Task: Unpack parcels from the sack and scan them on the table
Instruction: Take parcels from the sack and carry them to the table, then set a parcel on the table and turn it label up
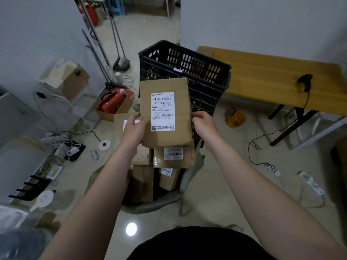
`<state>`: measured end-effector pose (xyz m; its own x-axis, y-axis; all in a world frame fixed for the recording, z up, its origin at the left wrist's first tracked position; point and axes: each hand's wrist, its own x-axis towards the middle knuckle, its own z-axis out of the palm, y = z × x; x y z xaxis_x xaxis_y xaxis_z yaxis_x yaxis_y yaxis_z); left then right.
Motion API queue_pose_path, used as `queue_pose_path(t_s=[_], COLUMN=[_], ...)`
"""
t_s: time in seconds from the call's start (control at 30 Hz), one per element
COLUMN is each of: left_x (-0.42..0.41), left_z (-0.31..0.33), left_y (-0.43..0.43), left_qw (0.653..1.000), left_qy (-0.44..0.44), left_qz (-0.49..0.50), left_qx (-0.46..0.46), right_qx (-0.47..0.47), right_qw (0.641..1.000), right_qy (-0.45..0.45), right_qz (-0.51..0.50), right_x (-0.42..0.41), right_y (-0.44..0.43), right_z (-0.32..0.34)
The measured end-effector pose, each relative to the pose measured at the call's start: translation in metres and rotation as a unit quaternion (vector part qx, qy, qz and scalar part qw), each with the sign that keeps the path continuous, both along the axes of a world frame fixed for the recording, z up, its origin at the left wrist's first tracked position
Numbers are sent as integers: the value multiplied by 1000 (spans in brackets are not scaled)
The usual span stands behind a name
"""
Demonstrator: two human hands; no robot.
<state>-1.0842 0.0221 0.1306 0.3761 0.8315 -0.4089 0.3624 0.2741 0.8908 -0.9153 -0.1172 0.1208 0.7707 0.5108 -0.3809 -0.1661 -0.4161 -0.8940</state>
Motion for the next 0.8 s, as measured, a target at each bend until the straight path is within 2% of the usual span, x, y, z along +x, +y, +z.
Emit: queue_pose_path(t_s=[0.8], left_x=[-4], left_z=[-8], left_y=[6], left_qw=[999], left_qy=[-1], left_qz=[32], left_qx=[3], right_qx=[-2], right_qw=[1000], right_qy=[6], right_qz=[-30], right_x=[-6], right_y=[4], right_z=[-19])
